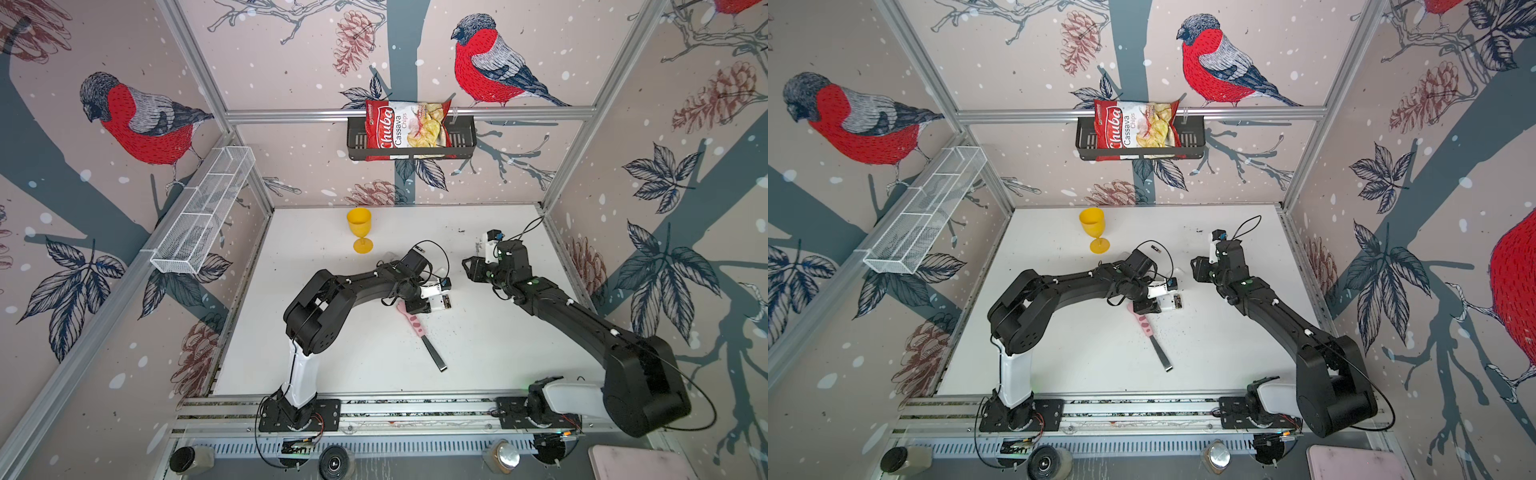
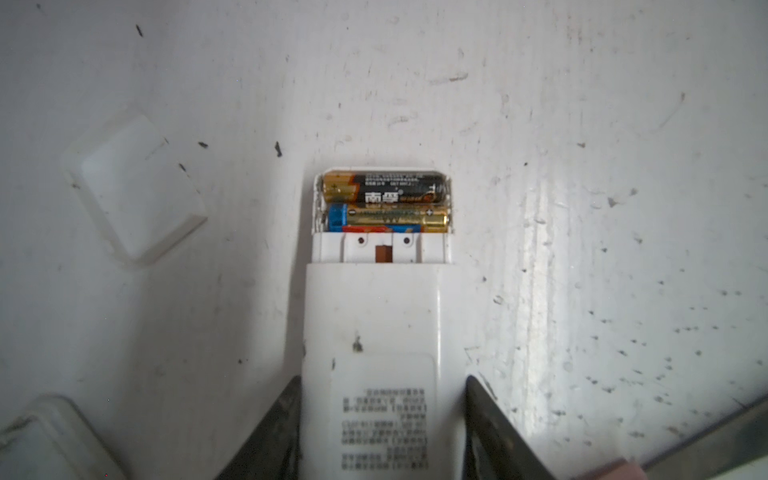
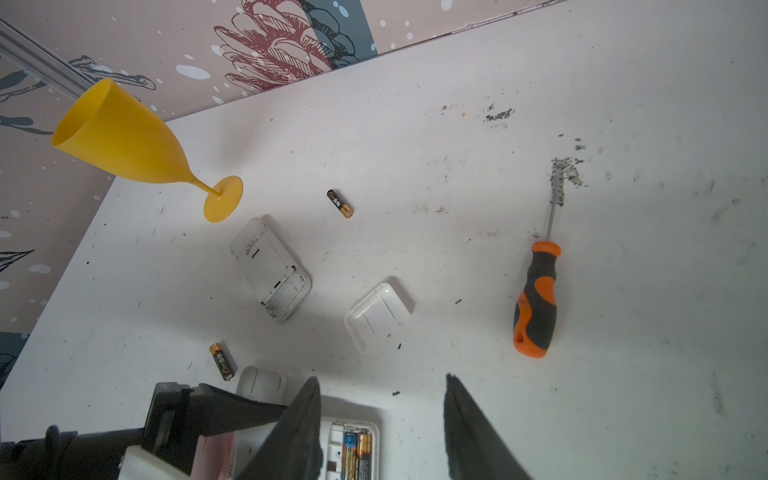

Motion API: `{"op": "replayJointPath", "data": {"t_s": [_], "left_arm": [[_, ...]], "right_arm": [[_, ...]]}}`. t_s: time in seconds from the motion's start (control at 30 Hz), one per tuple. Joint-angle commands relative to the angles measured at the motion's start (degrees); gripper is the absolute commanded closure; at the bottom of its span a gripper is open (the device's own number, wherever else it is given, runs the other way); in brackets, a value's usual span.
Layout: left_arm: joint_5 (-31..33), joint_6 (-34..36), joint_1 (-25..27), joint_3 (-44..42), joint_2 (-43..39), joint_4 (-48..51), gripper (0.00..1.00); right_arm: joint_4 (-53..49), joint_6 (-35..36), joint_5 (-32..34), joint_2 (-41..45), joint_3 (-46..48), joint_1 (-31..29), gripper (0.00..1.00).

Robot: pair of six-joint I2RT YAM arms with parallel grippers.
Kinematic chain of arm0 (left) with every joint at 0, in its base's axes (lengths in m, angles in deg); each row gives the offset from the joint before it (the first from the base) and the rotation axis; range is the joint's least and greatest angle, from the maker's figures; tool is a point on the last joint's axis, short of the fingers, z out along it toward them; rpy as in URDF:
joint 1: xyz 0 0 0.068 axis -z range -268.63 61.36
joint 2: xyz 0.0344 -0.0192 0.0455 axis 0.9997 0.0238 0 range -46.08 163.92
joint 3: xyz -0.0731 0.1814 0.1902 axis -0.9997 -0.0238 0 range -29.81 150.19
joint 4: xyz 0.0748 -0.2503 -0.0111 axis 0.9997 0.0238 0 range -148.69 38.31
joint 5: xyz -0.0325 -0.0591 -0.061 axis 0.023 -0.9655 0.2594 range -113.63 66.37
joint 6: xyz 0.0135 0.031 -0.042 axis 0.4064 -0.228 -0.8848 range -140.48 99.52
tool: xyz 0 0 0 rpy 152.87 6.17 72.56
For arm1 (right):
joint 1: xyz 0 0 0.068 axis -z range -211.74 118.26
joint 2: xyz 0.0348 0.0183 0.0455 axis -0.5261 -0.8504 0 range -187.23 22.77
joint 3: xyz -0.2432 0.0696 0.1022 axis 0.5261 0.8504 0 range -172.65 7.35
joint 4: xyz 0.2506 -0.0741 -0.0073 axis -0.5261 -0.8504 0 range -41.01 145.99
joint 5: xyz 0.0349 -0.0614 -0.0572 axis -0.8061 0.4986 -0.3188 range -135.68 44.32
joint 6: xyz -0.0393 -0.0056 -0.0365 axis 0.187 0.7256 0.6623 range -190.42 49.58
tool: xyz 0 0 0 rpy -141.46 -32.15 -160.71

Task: Unload the batteries from the remote control
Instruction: 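Move the right gripper to the orange-black screwdriver and grasp its handle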

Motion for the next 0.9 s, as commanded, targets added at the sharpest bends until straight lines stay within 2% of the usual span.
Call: {"op": "replayJointPath", "data": {"t_s": [0.0,0.27,0.87], "left_arm": [[-0.90,-2.06,-0.07,-2.42,-1.94,-3.38,0.62],[-0.93,-3.37,-0.02,-4.55,-3.69,-4.63,0.62],[-3.02,-0.11,-5.81,2.22,2.27,-1.09,0.62]], "right_arm": [[1.92,-0.61,-0.91,-0.07,-0.40,-0.04,0.51],[1.73,-0.75,-0.82,-0.41,-0.66,0.15,0.50],[1.99,-2.20,0.25,-3.21,-0.67,6.48,0.24]]}}
